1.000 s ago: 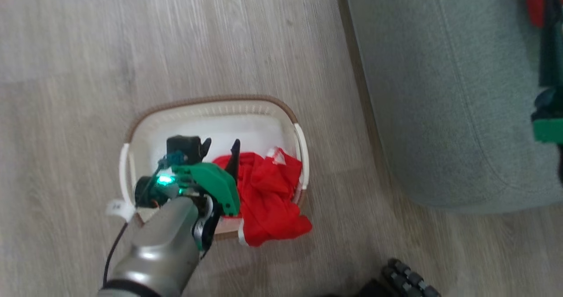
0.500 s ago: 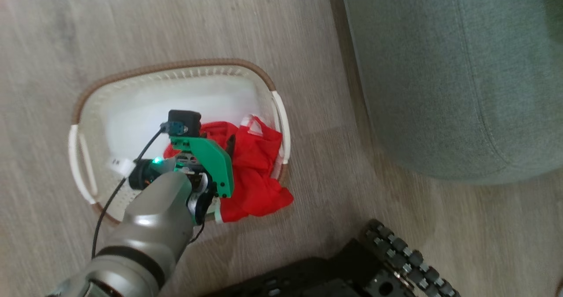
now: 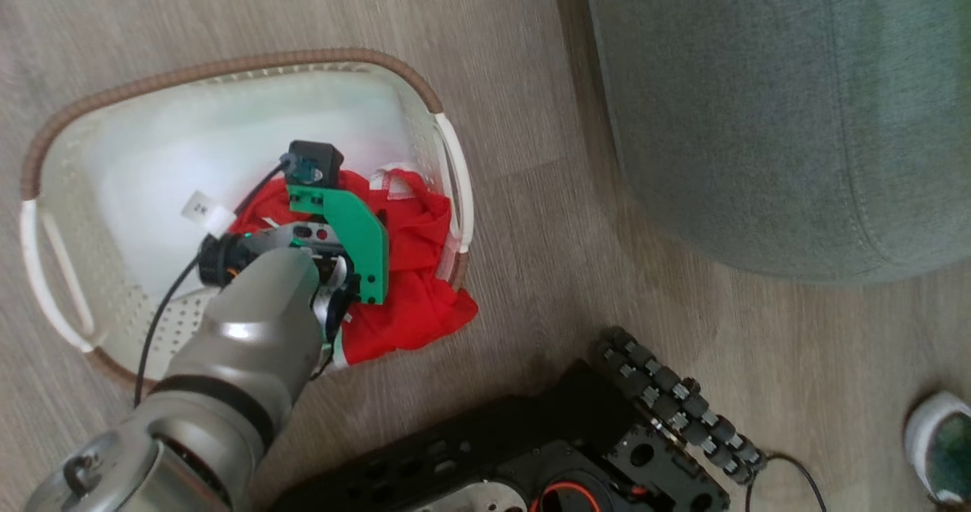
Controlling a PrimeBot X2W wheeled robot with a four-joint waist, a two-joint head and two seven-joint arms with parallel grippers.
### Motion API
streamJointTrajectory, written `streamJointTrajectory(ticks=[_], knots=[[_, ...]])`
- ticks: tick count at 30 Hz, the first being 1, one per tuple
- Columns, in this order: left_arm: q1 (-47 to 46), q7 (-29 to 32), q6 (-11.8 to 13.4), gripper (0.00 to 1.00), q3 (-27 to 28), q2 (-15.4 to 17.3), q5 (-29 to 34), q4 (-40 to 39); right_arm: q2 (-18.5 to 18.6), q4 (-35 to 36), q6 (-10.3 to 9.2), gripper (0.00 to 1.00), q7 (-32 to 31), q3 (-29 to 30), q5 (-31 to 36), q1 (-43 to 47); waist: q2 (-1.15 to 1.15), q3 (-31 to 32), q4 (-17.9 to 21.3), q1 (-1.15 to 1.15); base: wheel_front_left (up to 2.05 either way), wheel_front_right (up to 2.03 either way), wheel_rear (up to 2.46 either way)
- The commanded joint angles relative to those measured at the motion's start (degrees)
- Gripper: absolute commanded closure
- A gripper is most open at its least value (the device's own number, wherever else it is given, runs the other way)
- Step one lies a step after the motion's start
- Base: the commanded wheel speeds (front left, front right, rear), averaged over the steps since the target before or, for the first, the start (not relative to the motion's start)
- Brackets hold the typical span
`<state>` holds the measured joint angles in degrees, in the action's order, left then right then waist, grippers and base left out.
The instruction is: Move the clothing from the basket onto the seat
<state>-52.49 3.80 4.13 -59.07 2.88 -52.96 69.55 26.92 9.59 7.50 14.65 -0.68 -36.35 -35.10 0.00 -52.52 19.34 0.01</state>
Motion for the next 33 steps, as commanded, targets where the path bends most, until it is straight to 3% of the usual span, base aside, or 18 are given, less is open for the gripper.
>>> streamJointTrajectory(ticks=[1, 7, 13, 14, 16, 17, 33], knots=[[0.6, 0.3, 0.5, 0.0, 0.0, 0.0, -0.3, -0.1, 0.7, 1.8, -0.01, 0.0, 0.3, 0.5, -0.1, 1.0, 0.0, -1.0, 0.5, -0.01, 0.0, 0.0, 0.0], [-0.4, 4.0, 2.3, 0.0, -1.4, 0.0, -1.3, 1.7, 0.4, 2.2, -0.01, 0.0, 0.3, 0.6, 0.2, 0.7, 0.0, -2.6, 0.6, -0.01, 0.0, 0.0, 0.0], [-1.4, 1.3, 3.0, 0.01, -2.4, 0.0, -1.6, 1.8, 0.2, 2.1, -0.01, 0.0, 0.3, 0.5, 0.3, 0.4, 0.0, -3.0, 0.6, -0.01, 0.0, 0.0, 0.0], [-1.4, 1.0, 2.9, 0.18, -2.5, 0.0, -1.7, 1.8, 0.2, 2.0, -0.01, 0.0, 0.3, 0.4, 0.3, 0.4, 0.0, -2.9, 0.6, -0.01, 0.0, 0.0, 0.0], [-1.5, 0.5, 2.6, 0.96, -2.7, 0.0, -2.0, 1.9, 0.2, 1.9, -0.01, 0.0, 0.3, 0.3, 0.3, 0.3, 0.0, -2.8, 0.6, -0.01, 0.0, 0.0, 0.0], [-1.5, 0.1, 2.4, 1.0, -2.7, 0.0, -2.2, 1.9, 0.1, 1.9, -0.01, 0.0, 0.3, 0.3, 0.3, 0.3, 0.0, -2.7, 0.6, -0.01, 0.0, 0.0, 0.0], [2.4, -4.8, -0.6, 1.0, -4.0, 0.0, -6.7, -0.6, -0.5, -0.2, -0.01, 0.0, 0.3, 0.2, 0.7, 2.5, 0.0, 8.4, -1.9, -0.01, 0.0, 0.0, 0.0]])
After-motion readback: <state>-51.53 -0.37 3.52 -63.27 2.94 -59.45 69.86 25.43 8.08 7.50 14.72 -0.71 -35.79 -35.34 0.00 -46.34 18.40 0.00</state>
